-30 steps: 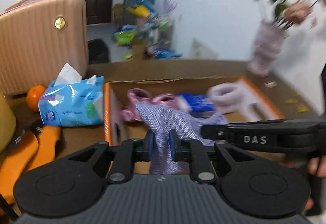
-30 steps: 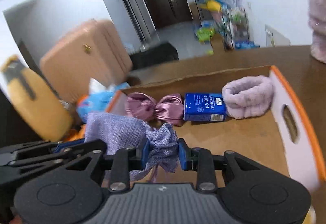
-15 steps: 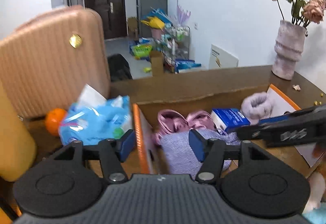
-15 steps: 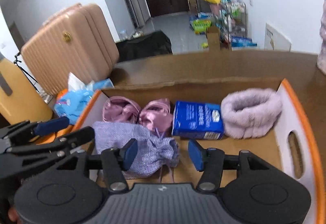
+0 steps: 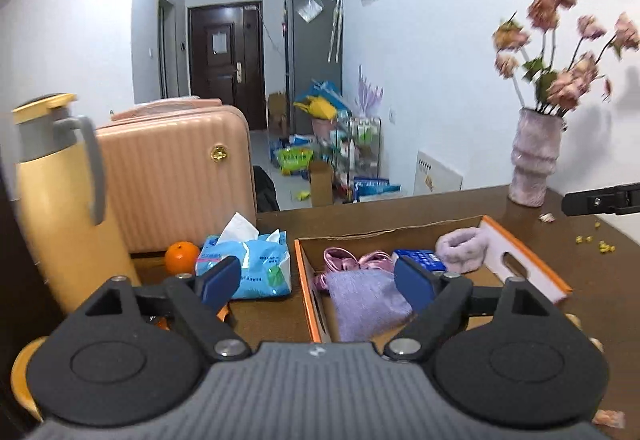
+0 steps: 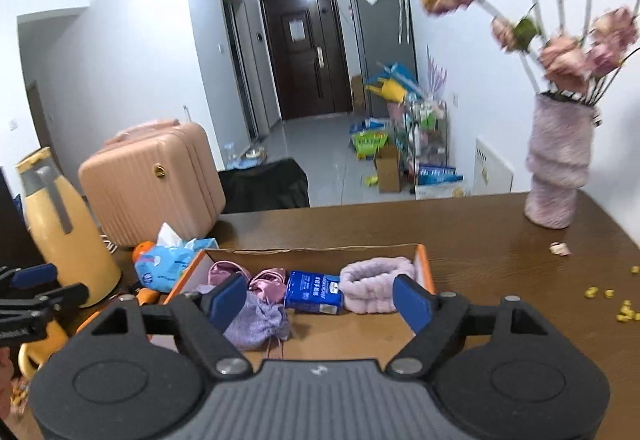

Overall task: Organize soft objects
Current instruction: 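Open both grippers to release the bag and withdraw, then move both tools down to the white-and-yellow plush sheep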

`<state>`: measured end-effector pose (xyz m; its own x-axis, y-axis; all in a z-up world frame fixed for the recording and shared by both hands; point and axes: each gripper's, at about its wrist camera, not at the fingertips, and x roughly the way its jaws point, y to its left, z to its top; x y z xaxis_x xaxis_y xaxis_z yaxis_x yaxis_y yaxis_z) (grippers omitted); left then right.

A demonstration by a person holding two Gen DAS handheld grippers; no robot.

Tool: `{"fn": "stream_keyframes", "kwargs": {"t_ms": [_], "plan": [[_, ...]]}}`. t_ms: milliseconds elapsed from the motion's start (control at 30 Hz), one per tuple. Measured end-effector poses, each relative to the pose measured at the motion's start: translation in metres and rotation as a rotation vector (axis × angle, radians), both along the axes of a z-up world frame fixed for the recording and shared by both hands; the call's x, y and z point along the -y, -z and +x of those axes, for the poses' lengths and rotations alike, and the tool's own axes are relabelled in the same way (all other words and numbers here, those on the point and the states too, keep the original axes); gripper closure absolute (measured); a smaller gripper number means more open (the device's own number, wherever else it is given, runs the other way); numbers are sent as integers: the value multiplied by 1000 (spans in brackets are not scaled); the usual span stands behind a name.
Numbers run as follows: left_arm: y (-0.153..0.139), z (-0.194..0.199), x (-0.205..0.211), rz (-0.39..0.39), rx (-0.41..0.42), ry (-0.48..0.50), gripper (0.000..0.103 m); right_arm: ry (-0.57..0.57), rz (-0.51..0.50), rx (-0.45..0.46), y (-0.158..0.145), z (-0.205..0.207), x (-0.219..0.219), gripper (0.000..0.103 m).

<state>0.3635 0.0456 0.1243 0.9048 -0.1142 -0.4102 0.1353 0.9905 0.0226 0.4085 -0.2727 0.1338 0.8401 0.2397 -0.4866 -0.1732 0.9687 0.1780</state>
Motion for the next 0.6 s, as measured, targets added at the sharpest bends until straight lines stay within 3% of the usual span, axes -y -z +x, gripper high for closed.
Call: {"fn": "stream_keyframes", "kwargs": {"t_ms": [67,267,400,500,600], "plan": [[-1,-26,-1,-11,18,3,10,-5,-14,44,-1,-27,6,15],[12,-102,4,-50,58,13,2,-45,-48,154,15,-113,11,13],[41,-142,12,-80,14,12,2,-60,-30,204,42,-168,11,13],[61,-175,15,-105,45,15,1,-46,-21,240,69,-208,10,10],[80,-190,27,-80,20,43,1,-54,-7,232,95,-235,11,10]]}}
